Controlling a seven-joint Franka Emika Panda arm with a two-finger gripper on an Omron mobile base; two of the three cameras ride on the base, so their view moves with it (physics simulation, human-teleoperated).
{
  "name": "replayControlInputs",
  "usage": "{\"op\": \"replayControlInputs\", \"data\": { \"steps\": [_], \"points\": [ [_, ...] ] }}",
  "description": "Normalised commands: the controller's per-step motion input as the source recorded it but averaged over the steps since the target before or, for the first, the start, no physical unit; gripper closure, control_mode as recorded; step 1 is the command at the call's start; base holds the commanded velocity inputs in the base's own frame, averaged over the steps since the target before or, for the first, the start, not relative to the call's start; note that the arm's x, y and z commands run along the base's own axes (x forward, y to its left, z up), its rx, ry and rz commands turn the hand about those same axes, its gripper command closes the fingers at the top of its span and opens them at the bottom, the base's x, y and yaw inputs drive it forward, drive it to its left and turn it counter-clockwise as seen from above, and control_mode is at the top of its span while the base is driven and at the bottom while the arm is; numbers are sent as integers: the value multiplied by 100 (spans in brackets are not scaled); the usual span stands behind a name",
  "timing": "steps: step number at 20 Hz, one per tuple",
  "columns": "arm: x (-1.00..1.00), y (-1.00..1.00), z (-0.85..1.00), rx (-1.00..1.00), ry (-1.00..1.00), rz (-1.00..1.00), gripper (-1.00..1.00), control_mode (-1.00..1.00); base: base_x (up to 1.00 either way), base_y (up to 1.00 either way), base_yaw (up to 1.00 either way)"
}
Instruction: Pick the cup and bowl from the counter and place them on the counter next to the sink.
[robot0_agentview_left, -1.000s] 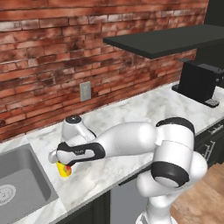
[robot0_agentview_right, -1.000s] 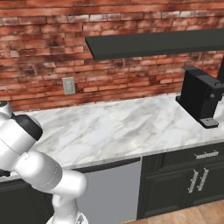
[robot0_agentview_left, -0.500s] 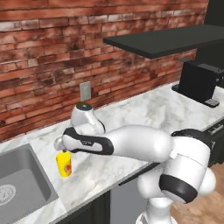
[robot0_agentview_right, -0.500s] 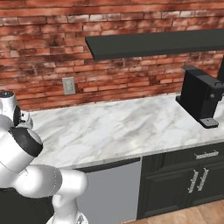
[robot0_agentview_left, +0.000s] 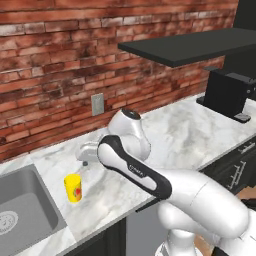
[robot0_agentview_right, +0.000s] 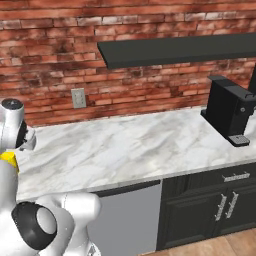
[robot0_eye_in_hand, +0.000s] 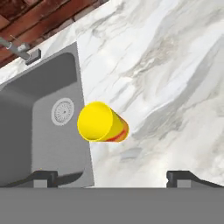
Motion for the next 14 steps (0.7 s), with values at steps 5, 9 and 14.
{"op": "replayControlInputs", "data": {
  "steps": [5, 9, 14],
  "points": [
    [-78, -41, 29, 3, 0, -16, -100, -100, 0, 0, 0],
    [-26, -54, 21, -3, 0, -15, -100, -100, 0, 0, 0],
    [-8, -72, 27, -5, 0, -15, -100, -100, 0, 0, 0]
  ]
}}
